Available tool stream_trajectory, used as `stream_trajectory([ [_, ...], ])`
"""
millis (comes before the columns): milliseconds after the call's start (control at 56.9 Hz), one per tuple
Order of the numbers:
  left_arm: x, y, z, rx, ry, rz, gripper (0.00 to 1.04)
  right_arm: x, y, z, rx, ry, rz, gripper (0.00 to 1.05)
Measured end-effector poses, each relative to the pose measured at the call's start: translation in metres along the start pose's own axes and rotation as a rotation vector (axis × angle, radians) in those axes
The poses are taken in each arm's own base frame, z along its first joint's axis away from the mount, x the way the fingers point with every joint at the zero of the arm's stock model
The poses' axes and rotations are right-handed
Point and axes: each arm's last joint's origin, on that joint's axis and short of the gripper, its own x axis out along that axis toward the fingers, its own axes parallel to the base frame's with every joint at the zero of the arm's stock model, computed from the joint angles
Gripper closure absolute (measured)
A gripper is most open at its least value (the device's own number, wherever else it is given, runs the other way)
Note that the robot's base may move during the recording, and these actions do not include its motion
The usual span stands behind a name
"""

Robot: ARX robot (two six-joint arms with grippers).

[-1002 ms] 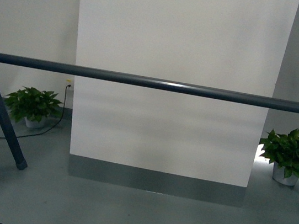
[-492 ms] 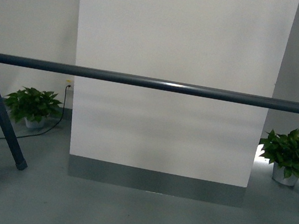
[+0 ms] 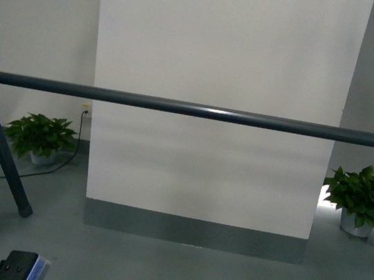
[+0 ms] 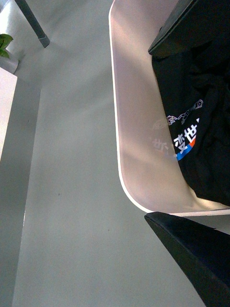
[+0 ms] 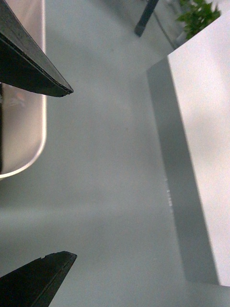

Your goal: Move hamper under clothes hanger

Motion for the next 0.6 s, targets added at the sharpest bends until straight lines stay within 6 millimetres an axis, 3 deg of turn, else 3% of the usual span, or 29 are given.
stream_trajectory([
  [193,0.000,0.000,0.000,-0.001,0.000,0.000,0.07,-0.001,0.001,0.007,-0.009,-0.032,0.005,0.08],
  [317,-0.001,0.001,0.011,0.006,-0.019,-0.038,0.07,-0.005,-0.002,0.041,-0.049,-0.092,-0.009,0.08],
  [404,-0.004,0.002,0.051,0.033,-0.096,-0.082,0.07,-0.009,-0.001,0.075,-0.077,-0.176,-0.012,0.08],
  [475,-0.009,-0.001,0.098,0.079,-0.217,-0.086,0.07,-0.014,-0.001,0.099,-0.098,-0.235,-0.017,0.08],
  [510,-0.015,-0.003,0.136,0.118,-0.321,-0.093,0.07,-0.018,0.000,0.112,-0.111,-0.267,-0.019,0.08],
  [598,-0.028,-0.008,0.183,0.161,-0.439,-0.101,0.07,-0.023,0.002,0.126,-0.127,-0.290,-0.020,0.08],
])
